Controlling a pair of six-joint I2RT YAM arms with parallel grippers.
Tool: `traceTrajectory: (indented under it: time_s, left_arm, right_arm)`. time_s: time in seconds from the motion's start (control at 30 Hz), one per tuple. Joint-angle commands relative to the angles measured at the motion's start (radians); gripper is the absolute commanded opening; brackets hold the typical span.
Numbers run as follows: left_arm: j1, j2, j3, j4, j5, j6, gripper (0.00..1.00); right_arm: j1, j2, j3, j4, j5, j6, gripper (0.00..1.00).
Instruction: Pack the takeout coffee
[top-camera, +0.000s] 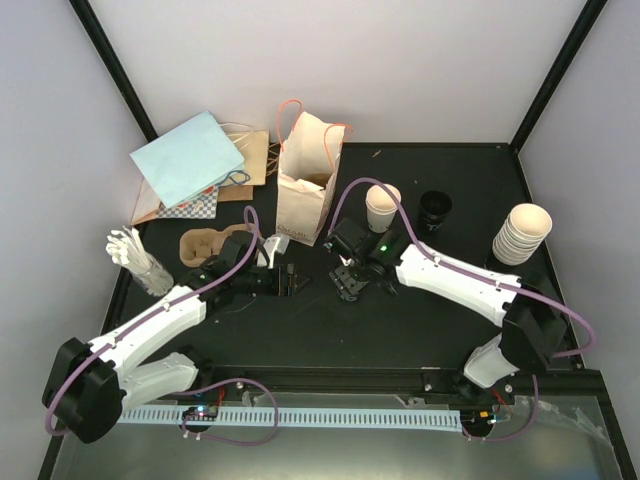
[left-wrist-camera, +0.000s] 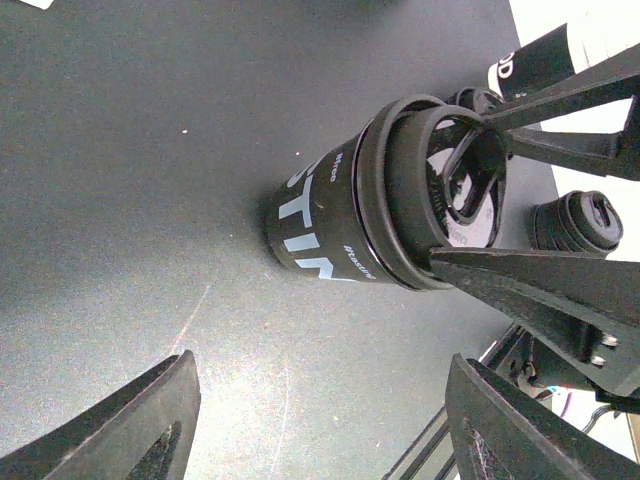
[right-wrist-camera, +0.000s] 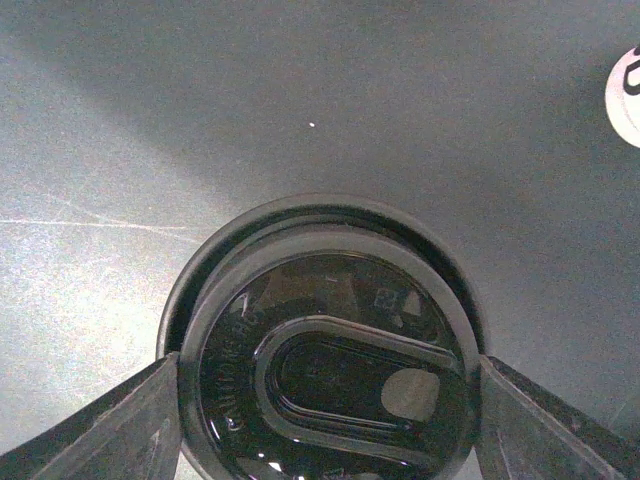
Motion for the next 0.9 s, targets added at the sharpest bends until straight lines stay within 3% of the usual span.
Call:
traceTrajectory:
  time_s: [0.0, 0.6, 0.87]
  left_arm:
    - [0.004, 0.003, 0.034, 0.017, 0.018, 0.012, 0.70]
    - [0.004, 0.017, 0.040, 0.025, 0.033, 0.013, 0.69]
    - [0.005, 0.011, 0.038, 0.023, 0.032, 0.014, 0.69]
  right_arm:
    - [0.006, -0.058, 0.011, 0.023, 0.022, 0.012, 0.76]
    - [0.005, 0.084, 0.208, -0.246, -0.010, 0.061, 0.74]
    - [0.003, 0.120, 0.233, -0.253, -0.007, 0.064, 0.74]
